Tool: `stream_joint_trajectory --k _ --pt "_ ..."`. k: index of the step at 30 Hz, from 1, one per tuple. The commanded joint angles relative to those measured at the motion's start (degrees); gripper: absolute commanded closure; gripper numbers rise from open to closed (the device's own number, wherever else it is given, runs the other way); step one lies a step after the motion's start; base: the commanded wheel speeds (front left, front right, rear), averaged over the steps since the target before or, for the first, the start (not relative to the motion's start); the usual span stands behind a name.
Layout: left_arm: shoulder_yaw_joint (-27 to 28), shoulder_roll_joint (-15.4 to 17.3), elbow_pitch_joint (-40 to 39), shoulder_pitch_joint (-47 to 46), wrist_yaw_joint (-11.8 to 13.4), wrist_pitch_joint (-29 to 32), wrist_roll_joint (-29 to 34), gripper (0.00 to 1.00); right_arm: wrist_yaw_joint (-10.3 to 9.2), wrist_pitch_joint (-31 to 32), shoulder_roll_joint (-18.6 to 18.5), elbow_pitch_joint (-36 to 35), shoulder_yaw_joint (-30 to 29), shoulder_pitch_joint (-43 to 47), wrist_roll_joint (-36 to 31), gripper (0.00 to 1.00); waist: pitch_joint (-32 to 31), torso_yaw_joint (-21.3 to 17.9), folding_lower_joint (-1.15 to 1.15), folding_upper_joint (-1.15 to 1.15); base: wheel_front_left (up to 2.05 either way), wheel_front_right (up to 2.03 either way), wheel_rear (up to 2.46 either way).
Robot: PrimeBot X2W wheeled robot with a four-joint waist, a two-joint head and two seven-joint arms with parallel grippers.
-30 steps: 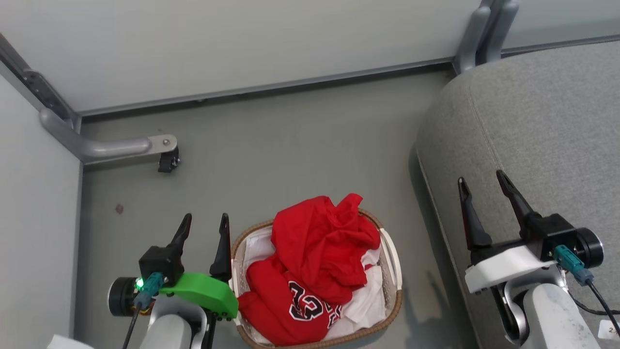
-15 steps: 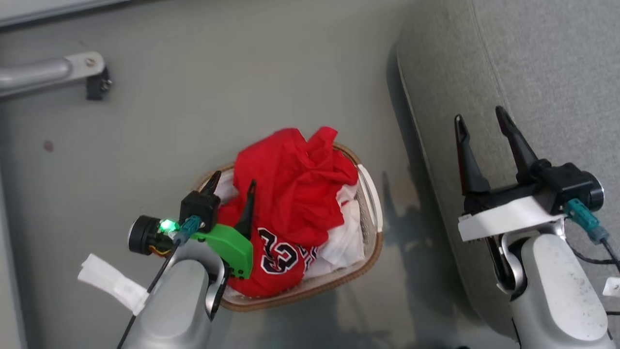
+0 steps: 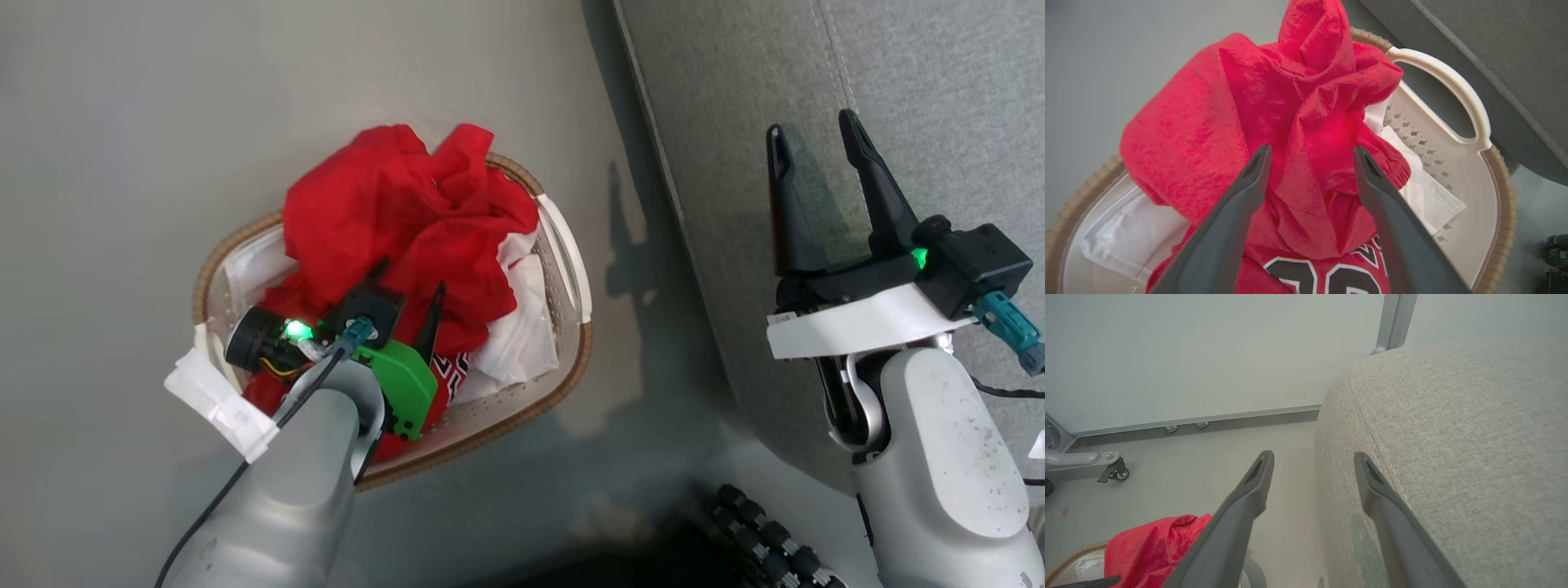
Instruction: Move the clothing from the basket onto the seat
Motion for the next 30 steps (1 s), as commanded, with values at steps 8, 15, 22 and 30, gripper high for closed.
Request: stream_joint_trajectory --k 8,15,22,30 --pt "0.30 1.77 5.24 -6.11 1.51 0.02 -0.15 0.00 0.00 -0.10 -0.07 -0.80 1.65 -2.19 2.12 0.00 7.57 -4.88 -0.01 0.00 0.00 0.00 0.00" --pt "0.43 2.25 9.02 -8.37 1.54 0.02 -1.21 0.86 0.00 -0.10 -0.08 -0.74 2.30 -2.25 2.63 0.00 8.28 -5.75 -0.01 0.00 0.00 0.00 0.00" --pt "1.05 1.53 8.10 -6.71 0.78 0.02 -3.41 1.00 0.00 -0.10 -0.09 0.91 2.40 -2.15 2.24 0.00 5.91 -5.05 -0.01 0.00 0.00 0.00 0.00" --pt "1.64 1.07 2.03 -2.98 0.20 0.02 -6.00 1.00 -0.01 -0.10 -0.12 3.98 0.52 -0.22 -0.31 0.00 -1.94 -1.23 -0.01 0.00 0.00 0.00 0.00"
